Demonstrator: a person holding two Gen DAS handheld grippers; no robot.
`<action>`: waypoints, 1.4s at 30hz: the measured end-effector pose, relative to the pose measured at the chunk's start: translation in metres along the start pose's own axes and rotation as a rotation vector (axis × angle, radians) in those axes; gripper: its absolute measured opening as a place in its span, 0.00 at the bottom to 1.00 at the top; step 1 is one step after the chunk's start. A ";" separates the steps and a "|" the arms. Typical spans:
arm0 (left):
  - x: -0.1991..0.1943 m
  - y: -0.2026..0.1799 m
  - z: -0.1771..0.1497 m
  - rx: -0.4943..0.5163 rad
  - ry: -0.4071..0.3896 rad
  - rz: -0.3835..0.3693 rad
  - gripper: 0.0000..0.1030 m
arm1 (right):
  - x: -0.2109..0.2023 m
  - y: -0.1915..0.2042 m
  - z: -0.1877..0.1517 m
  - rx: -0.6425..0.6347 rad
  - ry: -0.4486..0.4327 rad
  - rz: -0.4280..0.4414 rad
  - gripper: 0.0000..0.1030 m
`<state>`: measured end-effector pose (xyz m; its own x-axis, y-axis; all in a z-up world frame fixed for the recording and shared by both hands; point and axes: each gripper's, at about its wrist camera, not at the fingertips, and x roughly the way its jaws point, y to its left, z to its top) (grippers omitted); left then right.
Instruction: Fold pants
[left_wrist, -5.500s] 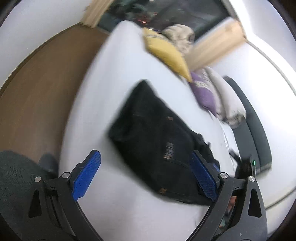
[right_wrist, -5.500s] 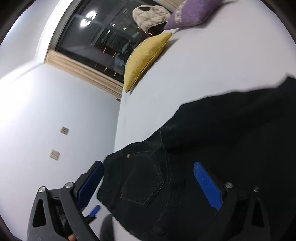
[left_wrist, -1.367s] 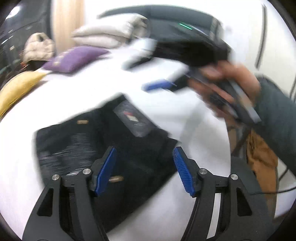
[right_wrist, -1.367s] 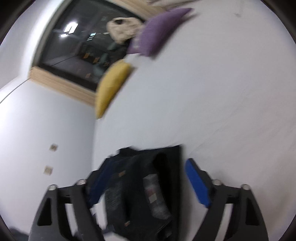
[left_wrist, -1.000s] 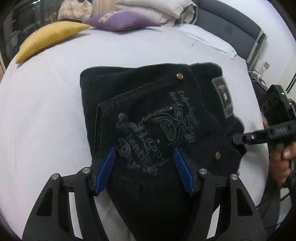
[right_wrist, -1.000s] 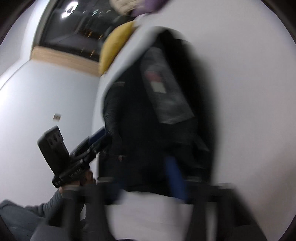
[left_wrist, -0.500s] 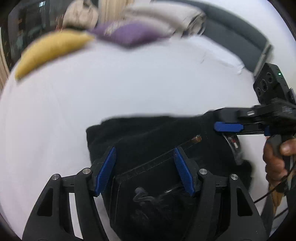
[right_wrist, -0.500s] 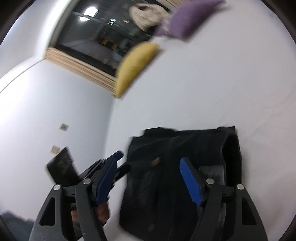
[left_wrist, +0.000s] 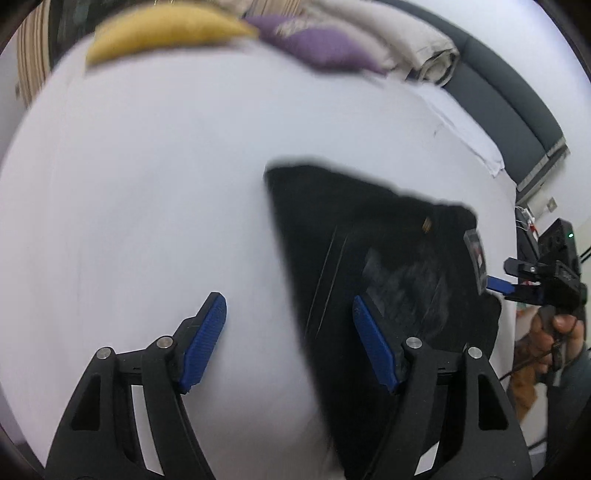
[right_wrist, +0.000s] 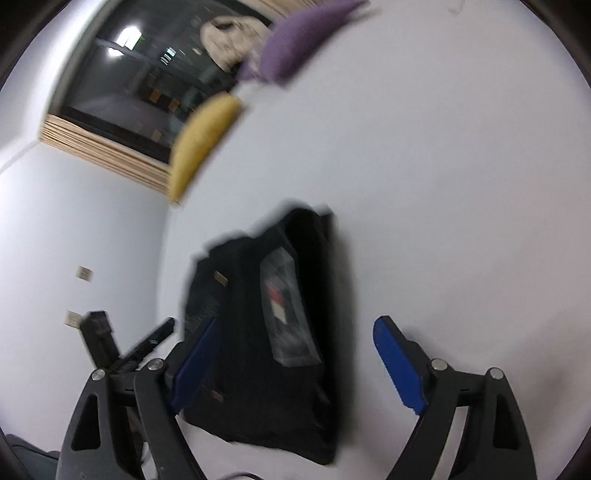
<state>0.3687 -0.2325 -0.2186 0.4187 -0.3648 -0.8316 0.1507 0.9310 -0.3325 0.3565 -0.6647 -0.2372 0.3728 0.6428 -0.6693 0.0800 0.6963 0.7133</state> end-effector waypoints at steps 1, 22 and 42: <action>0.001 0.000 -0.006 -0.016 0.013 -0.013 0.68 | 0.006 -0.004 -0.003 0.020 0.013 0.023 0.85; 0.011 -0.038 0.029 0.053 0.087 -0.112 0.16 | 0.022 0.086 -0.005 -0.148 -0.010 -0.090 0.24; -0.025 0.044 0.036 0.009 -0.097 0.202 0.80 | 0.054 0.096 -0.010 -0.056 -0.132 -0.261 0.71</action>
<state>0.3975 -0.1816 -0.1966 0.5255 -0.1684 -0.8340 0.0626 0.9852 -0.1595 0.3750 -0.5603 -0.2070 0.4640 0.3947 -0.7931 0.1393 0.8516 0.5053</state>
